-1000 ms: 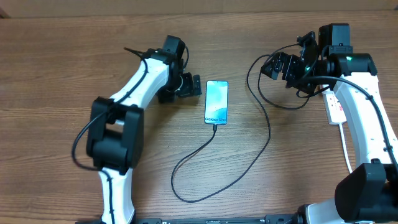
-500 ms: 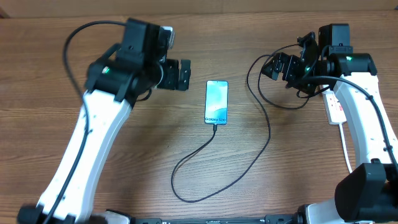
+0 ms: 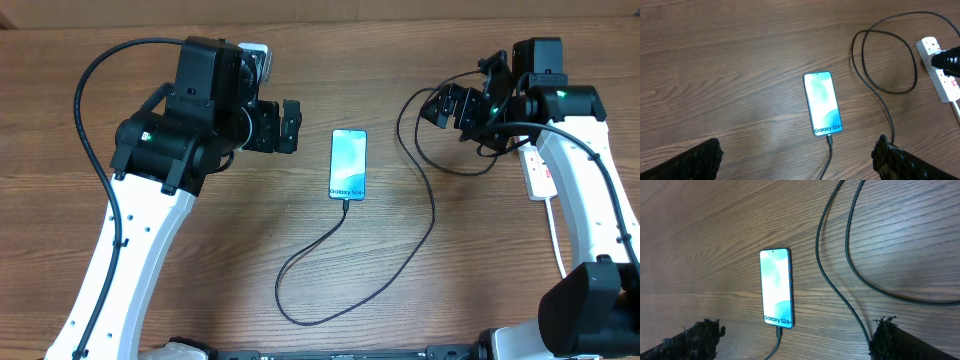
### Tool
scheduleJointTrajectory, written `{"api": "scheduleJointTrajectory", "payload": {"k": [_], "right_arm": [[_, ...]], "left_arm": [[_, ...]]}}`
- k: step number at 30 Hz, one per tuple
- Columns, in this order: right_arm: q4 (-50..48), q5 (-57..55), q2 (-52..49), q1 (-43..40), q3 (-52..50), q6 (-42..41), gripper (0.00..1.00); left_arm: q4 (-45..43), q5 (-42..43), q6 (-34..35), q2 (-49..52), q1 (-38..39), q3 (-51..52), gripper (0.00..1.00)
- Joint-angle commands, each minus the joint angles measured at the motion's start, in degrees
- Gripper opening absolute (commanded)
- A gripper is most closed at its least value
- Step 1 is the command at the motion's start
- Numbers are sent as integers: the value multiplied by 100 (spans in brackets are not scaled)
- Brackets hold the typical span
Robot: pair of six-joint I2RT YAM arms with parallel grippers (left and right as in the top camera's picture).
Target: Plug charger to phone and switch on socket
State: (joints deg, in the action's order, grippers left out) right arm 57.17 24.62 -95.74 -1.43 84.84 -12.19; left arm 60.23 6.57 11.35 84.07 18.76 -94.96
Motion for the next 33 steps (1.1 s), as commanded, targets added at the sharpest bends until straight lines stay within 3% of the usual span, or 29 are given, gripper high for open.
{"api": "scheduleJointTrajectory", "payload": {"k": [1, 15, 23, 33], "right_arm": [[26, -4, 96, -98, 44, 4, 100], [903, 852, -37, -1757, 1241, 920, 100], [2142, 719, -1003, -2490, 2594, 1615, 100], [2162, 448, -1947, -2892, 2736, 1722, 100]], "left_arm": [[0, -81, -153, 2, 28, -50, 99], [0, -81, -153, 2, 28, -50, 100], [0, -81, -153, 2, 28, -50, 100], [-2, -81, -153, 2, 28, -50, 100]]}}
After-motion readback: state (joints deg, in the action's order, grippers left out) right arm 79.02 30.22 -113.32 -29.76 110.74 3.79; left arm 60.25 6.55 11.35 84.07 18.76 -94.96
